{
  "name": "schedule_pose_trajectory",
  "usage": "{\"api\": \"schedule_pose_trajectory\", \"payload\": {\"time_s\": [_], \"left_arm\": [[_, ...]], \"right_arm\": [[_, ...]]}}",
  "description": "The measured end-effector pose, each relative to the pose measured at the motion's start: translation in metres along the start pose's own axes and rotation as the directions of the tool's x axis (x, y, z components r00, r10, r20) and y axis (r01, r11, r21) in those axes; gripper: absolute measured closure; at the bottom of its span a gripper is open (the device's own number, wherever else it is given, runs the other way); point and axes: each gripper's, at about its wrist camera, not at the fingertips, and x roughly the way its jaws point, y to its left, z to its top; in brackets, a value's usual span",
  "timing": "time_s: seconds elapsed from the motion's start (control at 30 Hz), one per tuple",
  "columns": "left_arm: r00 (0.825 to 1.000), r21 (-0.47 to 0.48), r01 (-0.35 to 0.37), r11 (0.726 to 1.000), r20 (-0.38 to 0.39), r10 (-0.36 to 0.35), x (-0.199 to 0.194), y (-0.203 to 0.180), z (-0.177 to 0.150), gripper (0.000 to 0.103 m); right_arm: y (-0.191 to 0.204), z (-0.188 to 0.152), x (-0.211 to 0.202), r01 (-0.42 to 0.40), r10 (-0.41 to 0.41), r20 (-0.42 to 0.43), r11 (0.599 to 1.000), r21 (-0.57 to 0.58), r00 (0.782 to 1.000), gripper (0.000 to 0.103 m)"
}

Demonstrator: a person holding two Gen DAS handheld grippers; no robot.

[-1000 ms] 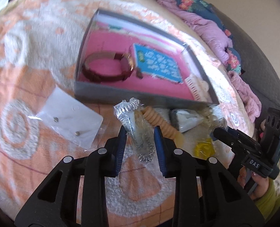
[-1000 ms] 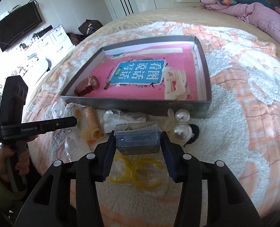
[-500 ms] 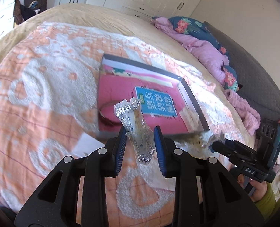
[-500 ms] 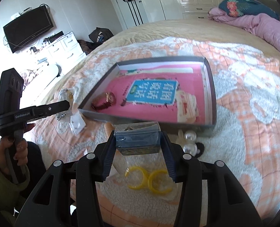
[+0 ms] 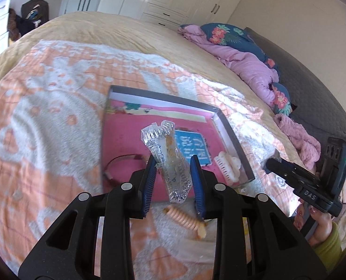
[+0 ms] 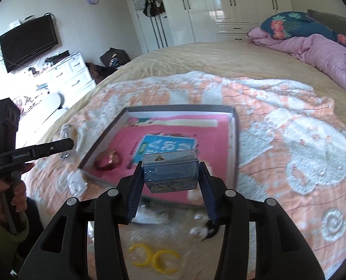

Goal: Organize jewelry
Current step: 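Lower the bag into the grey box with the left tool while the right tool places the blue box there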

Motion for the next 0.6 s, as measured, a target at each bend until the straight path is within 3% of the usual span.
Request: {"api": "schedule_pose_trajectory", "payload": {"time_s": [0.33, 0.6], "left_arm": [[0.997, 0.044, 0.032, 0.999, -0.07, -0.029, 0.049, -0.023, 0.004, 0.081], [0.994, 0.081, 0.028, 0.996, -0.108, -0.019, 0.081, -0.03, 0.007, 0.081]], "right_arm": [[-0.035, -0.006, 0.013, 0.05, -0.049, -0.026, 0.997, 0.058, 0.998, 0.059], [-0.041, -0.018, 0.028, 0.052, -0.048, -0.068, 0.997, 0.063, 0.997, 0.059]]}}
